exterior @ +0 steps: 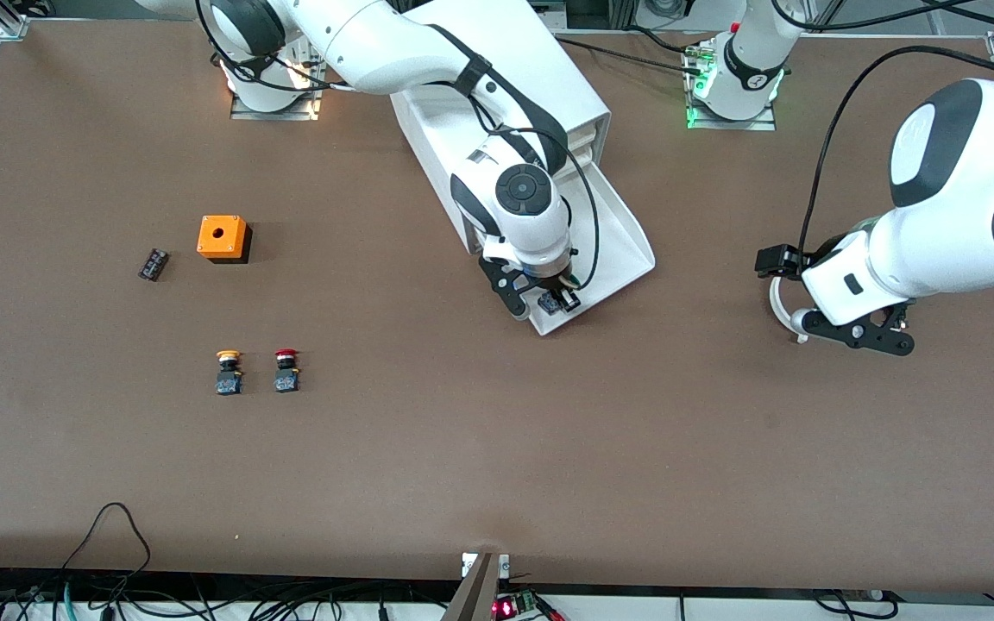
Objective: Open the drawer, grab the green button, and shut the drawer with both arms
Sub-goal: 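Grasp the green button in the drawer with the right gripper, then lift the button out with the right gripper while the left gripper repositions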
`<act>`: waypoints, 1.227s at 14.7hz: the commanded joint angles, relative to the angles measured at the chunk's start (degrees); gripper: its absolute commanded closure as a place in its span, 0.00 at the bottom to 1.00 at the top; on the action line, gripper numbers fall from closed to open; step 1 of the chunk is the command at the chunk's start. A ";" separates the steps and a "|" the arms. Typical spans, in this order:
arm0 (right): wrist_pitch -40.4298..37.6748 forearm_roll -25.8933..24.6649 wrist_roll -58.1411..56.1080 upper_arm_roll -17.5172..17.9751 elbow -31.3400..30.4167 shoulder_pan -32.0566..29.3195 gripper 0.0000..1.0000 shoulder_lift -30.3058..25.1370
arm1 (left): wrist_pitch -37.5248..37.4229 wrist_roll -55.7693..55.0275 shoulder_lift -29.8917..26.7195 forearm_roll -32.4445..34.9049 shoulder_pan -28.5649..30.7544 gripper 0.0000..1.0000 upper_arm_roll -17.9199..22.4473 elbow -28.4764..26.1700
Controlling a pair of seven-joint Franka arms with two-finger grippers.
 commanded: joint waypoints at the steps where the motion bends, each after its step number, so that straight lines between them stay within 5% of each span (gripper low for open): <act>1: -5.93 0.91 -1.00 0.15 2.79 -1.28 1.00 -2.24 | 2.87 -5.68 1.98 1.47 -0.77 0.00 0.58 1.89; 8: -10.42 0.47 -19.25 -0.29 2.62 -6.37 1.00 -8.49 | 12.00 -27.31 1.54 1.30 -3.66 0.00 0.40 -5.65; 18: -25.00 1.00 -64.59 -0.20 2.18 -20.26 1.00 -9.20 | 48.55 -51.14 1.54 1.74 -11.75 0.00 0.40 -31.04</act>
